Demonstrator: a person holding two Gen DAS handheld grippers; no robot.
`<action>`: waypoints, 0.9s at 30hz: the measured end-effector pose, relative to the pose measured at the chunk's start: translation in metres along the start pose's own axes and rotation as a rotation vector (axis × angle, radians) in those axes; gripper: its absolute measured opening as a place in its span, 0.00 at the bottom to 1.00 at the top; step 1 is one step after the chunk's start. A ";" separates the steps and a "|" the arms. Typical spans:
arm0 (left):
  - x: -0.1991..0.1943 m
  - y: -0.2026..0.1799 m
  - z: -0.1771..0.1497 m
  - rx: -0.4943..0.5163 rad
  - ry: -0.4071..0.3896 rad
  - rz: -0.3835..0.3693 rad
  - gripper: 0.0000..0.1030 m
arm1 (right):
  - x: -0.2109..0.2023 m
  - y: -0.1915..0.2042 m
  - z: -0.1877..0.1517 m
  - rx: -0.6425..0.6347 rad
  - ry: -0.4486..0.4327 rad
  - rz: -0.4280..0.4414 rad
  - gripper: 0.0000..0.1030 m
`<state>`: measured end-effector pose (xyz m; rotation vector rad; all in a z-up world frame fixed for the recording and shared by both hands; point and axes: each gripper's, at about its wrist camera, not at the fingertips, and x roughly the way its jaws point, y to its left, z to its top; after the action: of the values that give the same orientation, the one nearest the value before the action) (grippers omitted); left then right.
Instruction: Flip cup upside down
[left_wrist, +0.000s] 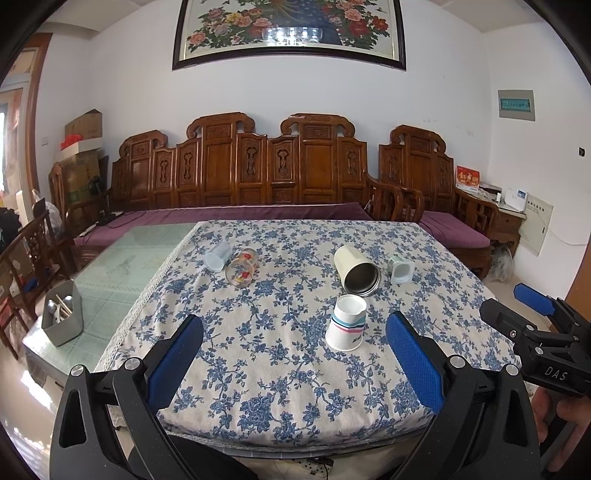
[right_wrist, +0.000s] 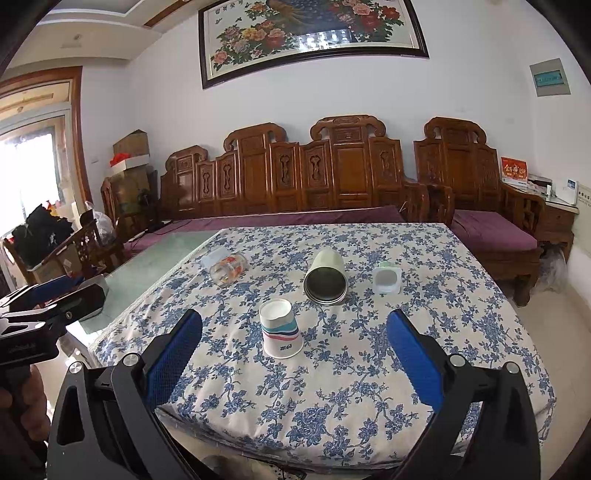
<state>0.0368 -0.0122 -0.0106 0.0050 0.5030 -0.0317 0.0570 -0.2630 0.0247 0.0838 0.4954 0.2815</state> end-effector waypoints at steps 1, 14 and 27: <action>0.000 0.000 0.000 -0.001 0.000 0.000 0.93 | 0.000 0.000 0.000 -0.003 0.000 -0.001 0.97; 0.000 -0.001 -0.001 -0.002 -0.001 0.000 0.93 | 0.001 0.001 -0.001 -0.002 0.000 0.001 0.97; -0.003 -0.002 0.001 -0.006 -0.008 -0.002 0.93 | 0.000 0.002 -0.002 -0.002 0.000 0.001 0.97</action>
<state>0.0343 -0.0144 -0.0079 -0.0015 0.4954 -0.0321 0.0557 -0.2612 0.0228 0.0820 0.4956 0.2832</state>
